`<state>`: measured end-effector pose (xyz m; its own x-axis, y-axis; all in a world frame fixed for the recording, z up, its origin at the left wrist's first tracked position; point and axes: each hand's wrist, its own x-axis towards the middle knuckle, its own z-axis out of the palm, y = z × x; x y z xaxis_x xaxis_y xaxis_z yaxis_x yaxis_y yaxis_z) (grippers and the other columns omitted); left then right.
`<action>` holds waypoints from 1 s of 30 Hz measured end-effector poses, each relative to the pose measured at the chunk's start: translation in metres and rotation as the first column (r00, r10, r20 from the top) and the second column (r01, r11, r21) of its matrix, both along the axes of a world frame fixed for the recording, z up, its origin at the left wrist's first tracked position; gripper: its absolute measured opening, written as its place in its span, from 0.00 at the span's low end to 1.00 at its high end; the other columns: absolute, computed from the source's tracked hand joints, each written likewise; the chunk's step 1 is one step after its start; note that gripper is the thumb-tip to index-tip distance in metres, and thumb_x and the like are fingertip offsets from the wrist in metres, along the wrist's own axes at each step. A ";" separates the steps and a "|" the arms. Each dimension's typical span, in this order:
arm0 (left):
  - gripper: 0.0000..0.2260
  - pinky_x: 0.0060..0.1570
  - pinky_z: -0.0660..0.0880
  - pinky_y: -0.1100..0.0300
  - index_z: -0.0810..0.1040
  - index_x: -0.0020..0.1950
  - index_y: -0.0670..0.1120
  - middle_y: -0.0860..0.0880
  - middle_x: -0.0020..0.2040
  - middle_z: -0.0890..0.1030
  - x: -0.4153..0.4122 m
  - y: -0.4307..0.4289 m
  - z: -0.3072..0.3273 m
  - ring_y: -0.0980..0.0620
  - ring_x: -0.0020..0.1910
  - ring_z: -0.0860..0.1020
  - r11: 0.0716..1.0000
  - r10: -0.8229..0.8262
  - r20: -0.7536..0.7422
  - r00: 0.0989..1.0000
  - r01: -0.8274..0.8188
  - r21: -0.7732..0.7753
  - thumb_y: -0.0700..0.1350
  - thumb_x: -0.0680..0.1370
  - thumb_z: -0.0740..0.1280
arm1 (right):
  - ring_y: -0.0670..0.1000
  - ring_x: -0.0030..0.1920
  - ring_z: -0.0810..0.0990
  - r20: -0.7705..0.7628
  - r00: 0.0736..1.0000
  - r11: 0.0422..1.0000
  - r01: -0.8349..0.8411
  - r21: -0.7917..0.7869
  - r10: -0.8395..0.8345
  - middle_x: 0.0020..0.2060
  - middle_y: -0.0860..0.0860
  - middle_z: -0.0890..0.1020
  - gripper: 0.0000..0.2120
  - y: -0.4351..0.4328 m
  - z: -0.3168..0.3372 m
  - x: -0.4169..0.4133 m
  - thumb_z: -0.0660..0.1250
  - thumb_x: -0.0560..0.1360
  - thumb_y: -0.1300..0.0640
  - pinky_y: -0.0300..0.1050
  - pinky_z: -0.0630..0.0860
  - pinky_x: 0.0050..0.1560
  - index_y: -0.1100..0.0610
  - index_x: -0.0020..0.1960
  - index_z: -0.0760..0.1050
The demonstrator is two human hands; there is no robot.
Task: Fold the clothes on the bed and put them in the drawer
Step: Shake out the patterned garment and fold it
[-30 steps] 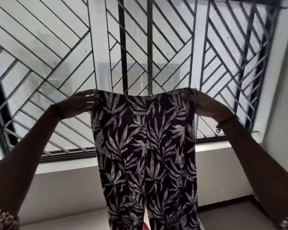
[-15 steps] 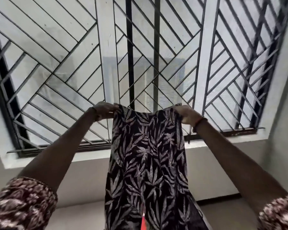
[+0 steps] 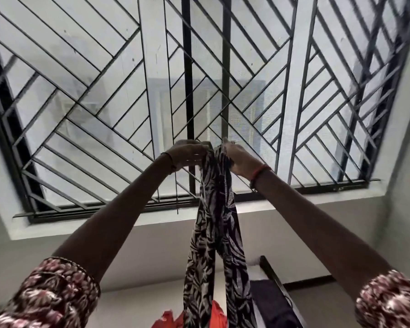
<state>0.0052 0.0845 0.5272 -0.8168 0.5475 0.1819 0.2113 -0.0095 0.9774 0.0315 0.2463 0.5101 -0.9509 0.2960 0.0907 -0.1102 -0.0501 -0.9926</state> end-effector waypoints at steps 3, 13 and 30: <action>0.13 0.42 0.79 0.63 0.75 0.60 0.37 0.42 0.47 0.79 0.005 0.010 0.008 0.50 0.42 0.79 1.000 0.011 -0.046 0.999 -0.010 0.009 0.39 0.77 0.66 | 0.49 0.33 0.81 -0.069 0.995 0.997 -0.076 -0.035 0.073 0.32 0.51 0.82 0.22 -0.011 0.009 -0.001 0.52 0.83 0.47 0.46 0.77 0.44 0.59 0.43 0.77; 0.14 0.46 0.79 0.51 0.62 0.68 0.41 0.34 0.51 0.76 0.014 0.014 0.040 0.43 0.48 0.79 0.967 -0.174 0.133 0.976 0.144 0.209 0.38 0.83 0.49 | 0.50 0.40 0.84 -0.158 0.935 0.947 -0.307 0.092 0.318 0.43 0.57 0.84 0.11 0.006 0.022 0.006 0.72 0.71 0.60 0.42 0.79 0.49 0.65 0.50 0.79; 0.06 0.28 0.69 0.73 0.77 0.43 0.49 0.62 0.28 0.78 -0.026 0.000 0.077 0.64 0.26 0.74 0.761 -0.306 -0.618 0.724 -0.204 -0.616 0.48 0.71 0.73 | 0.43 0.29 0.79 -0.086 0.927 0.896 -0.324 0.302 0.364 0.31 0.51 0.80 0.08 0.039 0.074 0.031 0.62 0.78 0.65 0.34 0.78 0.34 0.62 0.40 0.74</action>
<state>-0.0207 0.0849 0.6044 -0.5835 0.7707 0.2562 0.7987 0.4875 0.3526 0.0623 0.2853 0.5837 -0.9607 -0.1041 0.2572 -0.2717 0.1650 -0.9481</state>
